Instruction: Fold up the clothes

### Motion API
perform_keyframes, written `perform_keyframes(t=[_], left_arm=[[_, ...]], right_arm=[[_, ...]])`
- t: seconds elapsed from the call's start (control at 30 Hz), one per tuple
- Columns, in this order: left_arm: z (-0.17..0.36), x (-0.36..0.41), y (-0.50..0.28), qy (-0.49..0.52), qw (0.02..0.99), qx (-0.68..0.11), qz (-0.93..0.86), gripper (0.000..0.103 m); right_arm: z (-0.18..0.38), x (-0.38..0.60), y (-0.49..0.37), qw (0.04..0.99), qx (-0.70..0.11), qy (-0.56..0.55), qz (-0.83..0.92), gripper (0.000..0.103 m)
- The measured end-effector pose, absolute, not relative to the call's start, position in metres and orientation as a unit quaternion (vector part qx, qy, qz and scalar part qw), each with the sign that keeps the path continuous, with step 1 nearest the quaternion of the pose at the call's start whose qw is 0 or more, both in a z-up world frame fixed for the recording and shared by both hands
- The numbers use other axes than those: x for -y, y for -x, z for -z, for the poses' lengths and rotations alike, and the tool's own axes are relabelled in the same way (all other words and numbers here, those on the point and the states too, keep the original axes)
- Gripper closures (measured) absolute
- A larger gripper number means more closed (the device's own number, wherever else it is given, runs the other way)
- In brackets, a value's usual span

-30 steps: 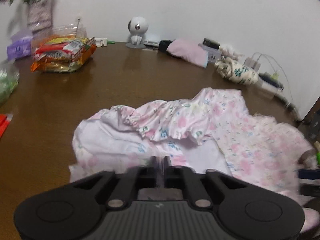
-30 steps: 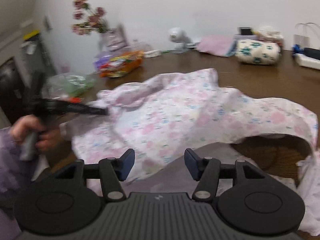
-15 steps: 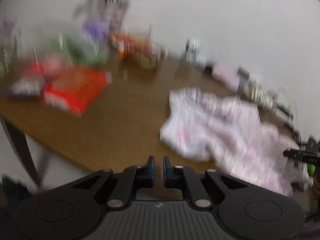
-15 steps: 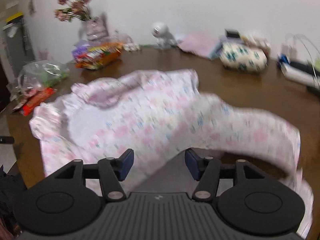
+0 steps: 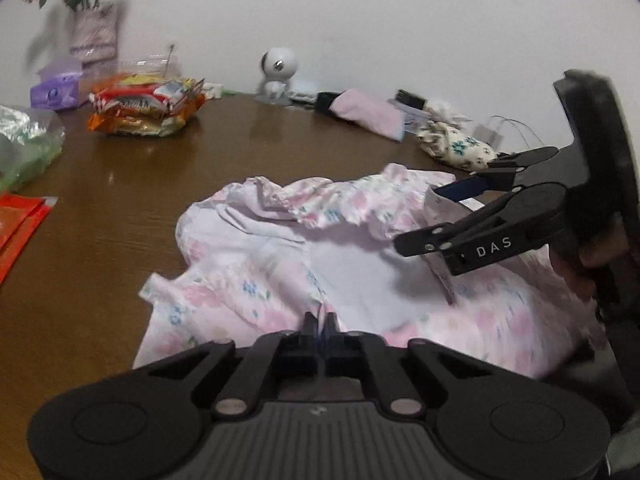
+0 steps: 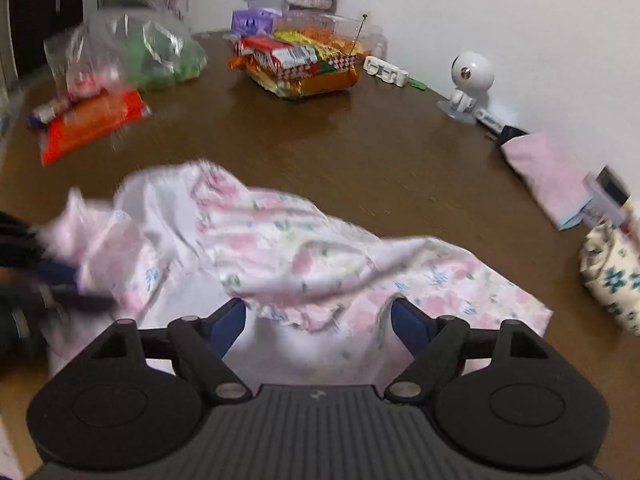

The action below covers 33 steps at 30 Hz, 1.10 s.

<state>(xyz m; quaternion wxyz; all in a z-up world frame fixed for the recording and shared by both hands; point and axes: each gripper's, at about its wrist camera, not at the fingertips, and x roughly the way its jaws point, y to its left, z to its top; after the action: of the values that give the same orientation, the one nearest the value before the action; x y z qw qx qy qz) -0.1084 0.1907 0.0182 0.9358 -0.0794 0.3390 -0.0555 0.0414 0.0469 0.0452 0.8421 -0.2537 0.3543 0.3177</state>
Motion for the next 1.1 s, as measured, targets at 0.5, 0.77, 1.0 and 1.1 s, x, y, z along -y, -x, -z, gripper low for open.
perform_keyframes(t=[0.5,0.77,1.0,1.1], left_arm=[[-0.056,-0.204,0.156,0.098,0.958,-0.264,0.051,0.054],[-0.026,-0.169,0.114,0.065,0.934,-0.334,0.110,0.052],[-0.024,-0.185,0.141,0.099,0.928,-0.345,0.098,0.052],[-0.036,-0.168,0.141,0.103,0.928,-0.323,0.157,0.046]], right_arm=[[-0.042,0.174,0.082,0.896,-0.379,0.120,-0.199,0.034],[-0.046,0.185,0.090,0.932,-0.332,0.100,-0.105,0.099],[-0.057,0.219,0.118,0.920,-0.361,0.139,-0.056,0.049],[-0.074,0.209,0.128,0.936,-0.312,0.118,-0.116,0.042]])
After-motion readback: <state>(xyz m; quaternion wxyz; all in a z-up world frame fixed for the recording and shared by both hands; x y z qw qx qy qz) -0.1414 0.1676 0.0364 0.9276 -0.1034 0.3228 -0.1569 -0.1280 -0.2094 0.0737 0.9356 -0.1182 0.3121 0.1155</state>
